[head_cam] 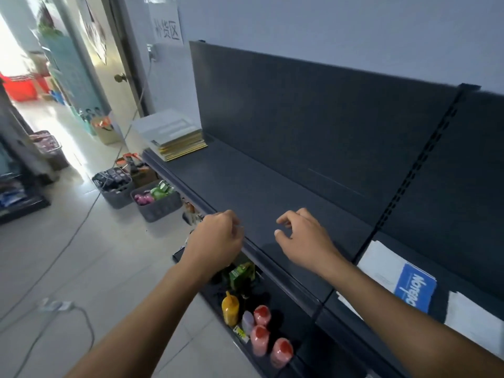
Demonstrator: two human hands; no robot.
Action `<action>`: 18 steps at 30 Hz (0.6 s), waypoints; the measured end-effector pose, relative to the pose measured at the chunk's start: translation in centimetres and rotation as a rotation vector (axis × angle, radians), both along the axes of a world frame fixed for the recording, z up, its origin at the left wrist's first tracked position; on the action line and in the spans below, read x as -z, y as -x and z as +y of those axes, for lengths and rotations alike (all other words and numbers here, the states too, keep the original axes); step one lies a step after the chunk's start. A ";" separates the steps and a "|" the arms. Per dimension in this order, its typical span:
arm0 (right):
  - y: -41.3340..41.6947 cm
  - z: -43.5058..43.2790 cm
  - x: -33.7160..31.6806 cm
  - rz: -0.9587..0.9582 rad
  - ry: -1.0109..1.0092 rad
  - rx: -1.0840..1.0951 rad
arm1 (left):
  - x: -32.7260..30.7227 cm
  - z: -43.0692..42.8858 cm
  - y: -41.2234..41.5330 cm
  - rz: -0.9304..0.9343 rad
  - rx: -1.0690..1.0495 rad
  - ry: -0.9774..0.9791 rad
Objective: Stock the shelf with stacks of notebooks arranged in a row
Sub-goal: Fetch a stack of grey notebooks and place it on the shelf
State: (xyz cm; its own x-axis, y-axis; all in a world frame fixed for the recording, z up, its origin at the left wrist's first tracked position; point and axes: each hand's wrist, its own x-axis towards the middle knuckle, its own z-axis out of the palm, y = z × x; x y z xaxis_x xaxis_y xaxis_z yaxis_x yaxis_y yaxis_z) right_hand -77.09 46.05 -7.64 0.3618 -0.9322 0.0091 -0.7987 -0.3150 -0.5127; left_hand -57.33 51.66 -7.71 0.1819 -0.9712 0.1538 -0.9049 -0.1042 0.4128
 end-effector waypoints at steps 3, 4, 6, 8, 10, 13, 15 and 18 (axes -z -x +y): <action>-3.4 -2.0 0.1 -0.010 0.006 -0.035 | 0.3 -1.4 -3.0 0.001 -0.029 0.010; -4.5 -2.8 0.3 -0.015 0.007 -0.045 | 0.4 -2.0 -3.9 -0.005 -0.037 0.012; -6.7 -4.2 0.6 -0.016 -0.003 -0.061 | 0.7 -3.3 -5.6 -0.004 -0.049 0.011; -8.8 -6.0 1.0 -0.013 -0.018 -0.076 | 0.7 -4.9 -7.5 0.005 -0.060 -0.003; -11.0 -8.2 1.2 -0.015 -0.035 -0.083 | 0.5 -6.8 -9.7 0.003 -0.068 -0.025; -14.2 -11.7 1.3 -0.023 -0.032 -0.101 | 0.4 -10.1 -13.2 -0.033 -0.083 -0.027; -16.3 -13.7 1.6 -0.030 -0.041 -0.114 | 0.4 -11.9 -15.3 -0.047 -0.096 -0.031; -19.4 -16.5 2.1 -0.021 -0.048 -0.143 | 0.5 -14.2 -18.3 -0.077 -0.119 -0.040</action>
